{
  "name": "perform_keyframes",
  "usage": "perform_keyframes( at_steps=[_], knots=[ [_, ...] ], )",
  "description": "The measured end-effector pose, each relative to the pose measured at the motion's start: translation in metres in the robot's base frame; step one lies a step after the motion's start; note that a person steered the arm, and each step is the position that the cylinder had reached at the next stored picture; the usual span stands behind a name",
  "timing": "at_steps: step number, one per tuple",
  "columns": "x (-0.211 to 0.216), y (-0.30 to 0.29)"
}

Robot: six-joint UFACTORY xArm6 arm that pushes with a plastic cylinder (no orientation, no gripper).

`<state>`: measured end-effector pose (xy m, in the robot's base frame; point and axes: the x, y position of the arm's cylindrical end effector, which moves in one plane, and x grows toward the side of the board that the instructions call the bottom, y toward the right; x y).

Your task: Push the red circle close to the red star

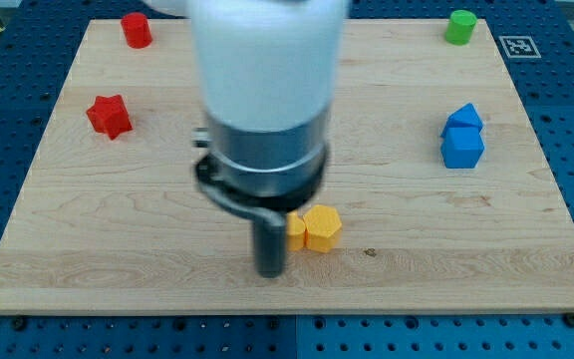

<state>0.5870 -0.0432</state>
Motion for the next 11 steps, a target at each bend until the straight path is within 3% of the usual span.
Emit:
perform_keyframes(
  at_steps=[1,3,4,8,9,10,11],
  knots=[
    [-0.015,-0.078],
    [-0.110,-0.235],
    [-0.172,-0.244],
    [-0.186,-0.116],
    [-0.190,-0.136],
    [-0.227,-0.220],
    [-0.283,-0.261]
  ],
)
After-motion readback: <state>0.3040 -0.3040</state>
